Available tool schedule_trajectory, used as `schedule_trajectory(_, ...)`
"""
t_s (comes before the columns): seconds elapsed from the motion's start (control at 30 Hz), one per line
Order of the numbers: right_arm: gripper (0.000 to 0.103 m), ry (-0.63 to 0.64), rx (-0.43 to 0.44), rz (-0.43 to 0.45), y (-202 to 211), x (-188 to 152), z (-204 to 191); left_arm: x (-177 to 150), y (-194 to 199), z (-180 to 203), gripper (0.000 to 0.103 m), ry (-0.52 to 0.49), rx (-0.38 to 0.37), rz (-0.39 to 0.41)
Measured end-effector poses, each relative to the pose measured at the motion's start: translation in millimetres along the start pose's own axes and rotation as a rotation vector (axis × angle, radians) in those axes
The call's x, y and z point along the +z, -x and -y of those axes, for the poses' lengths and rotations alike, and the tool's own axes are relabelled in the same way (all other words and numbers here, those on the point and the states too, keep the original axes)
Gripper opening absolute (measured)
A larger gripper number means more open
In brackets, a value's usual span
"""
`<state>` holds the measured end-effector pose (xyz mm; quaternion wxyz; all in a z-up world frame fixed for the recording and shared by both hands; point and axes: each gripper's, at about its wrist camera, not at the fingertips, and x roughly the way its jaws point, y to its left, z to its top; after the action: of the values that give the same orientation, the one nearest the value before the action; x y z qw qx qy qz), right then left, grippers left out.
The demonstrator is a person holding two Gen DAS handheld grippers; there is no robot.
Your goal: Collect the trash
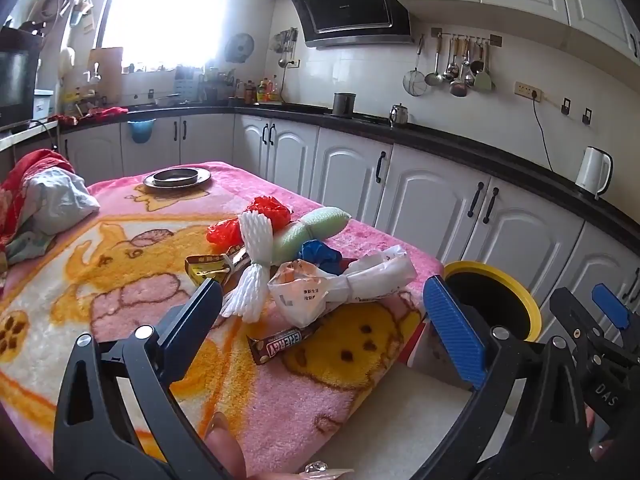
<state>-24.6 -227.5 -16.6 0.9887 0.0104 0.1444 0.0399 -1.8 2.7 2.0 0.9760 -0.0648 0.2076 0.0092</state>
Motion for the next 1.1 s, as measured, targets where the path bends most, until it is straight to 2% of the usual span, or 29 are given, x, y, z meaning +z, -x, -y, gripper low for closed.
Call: schedule_trajectory(1.1,0.097,0.004,-0.011,0.011,4.0,1.6,0.9,2.2,1.8,4.9,0.092,-0.011,-0.001,0.007)
